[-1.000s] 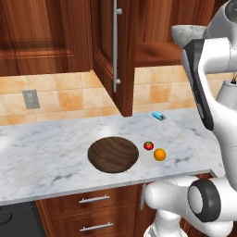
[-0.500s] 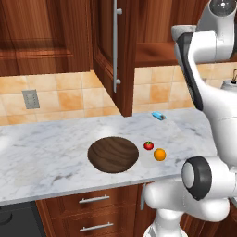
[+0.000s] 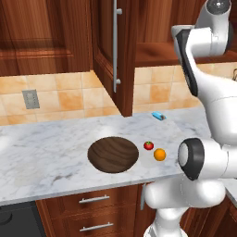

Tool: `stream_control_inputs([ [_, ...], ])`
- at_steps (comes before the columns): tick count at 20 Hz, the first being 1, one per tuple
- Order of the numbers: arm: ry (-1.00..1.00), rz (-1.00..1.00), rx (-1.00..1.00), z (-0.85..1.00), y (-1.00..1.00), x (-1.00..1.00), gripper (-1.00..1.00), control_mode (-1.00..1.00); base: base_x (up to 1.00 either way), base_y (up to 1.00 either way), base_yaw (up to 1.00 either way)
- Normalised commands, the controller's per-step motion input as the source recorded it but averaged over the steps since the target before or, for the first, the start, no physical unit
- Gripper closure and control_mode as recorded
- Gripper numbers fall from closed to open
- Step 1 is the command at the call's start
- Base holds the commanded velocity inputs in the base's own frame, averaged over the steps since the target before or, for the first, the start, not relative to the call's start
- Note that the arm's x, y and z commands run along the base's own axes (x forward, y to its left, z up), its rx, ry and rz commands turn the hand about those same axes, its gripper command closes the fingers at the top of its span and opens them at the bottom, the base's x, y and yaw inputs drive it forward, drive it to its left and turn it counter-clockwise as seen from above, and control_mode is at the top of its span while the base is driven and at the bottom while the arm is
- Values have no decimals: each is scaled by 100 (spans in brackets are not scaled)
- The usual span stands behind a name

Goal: Pick both bowls and place them on the counter. Then place the tomato in one bowl and place the orange in the other bowl.

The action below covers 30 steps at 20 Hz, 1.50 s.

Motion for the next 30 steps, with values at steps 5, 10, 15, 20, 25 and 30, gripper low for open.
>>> stream_control_inputs([
  [5, 1, 0, 0, 1, -23, 47, -100, -100, 0, 0, 0],
  [10, 4, 0, 0, 5, -14, 45, -100, -100, 0, 0, 0],
  [15, 5, 0, 0, 2, -14, 47, -100, -100, 0, 0, 0],
  [20, 4, 0, 0, 2, -12, 42, -100, -100, 0, 0, 0],
  [25, 3, 0, 0, 1, -10, 31, -100, -100, 0, 0, 0],
  [30, 2, 0, 0, -2, -1, 15, -100, -100, 0, 0, 0],
])
